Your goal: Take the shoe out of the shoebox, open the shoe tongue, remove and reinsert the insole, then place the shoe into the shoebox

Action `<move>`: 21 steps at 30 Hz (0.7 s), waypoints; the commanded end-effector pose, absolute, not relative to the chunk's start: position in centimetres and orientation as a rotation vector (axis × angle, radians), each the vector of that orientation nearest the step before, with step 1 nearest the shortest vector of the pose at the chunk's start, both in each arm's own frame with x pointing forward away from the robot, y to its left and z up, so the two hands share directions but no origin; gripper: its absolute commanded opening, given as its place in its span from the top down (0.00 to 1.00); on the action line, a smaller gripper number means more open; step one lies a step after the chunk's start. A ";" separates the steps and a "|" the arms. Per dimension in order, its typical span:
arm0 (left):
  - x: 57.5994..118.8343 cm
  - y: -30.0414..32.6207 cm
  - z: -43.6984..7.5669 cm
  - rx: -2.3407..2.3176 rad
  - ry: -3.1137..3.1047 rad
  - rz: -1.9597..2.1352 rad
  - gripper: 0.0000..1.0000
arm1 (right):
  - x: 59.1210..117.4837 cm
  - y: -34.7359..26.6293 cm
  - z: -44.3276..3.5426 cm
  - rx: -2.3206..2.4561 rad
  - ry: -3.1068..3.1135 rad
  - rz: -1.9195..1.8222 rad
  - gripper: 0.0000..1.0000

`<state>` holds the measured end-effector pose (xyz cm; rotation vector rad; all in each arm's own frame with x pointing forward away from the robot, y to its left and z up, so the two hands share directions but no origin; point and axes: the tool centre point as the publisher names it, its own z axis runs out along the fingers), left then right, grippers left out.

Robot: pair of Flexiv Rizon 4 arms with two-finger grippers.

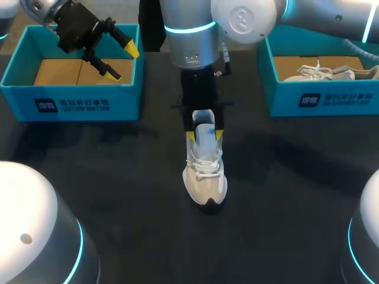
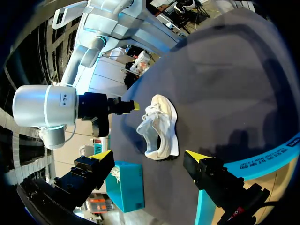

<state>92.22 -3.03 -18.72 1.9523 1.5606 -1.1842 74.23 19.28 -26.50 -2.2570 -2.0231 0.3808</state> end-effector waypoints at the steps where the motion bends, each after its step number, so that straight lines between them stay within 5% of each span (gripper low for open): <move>1: 92.1 -3.0 -18.7 1.953 1.563 -1.178 0.00 | 73.2 18.8 -27.3 -2.260 -2.008 0.340 0.60; 21: 92.1 -3.0 -18.7 1.953 1.563 -1.178 0.00 | 75.3 19.2 -29.2 -2.196 -2.044 0.320 0.73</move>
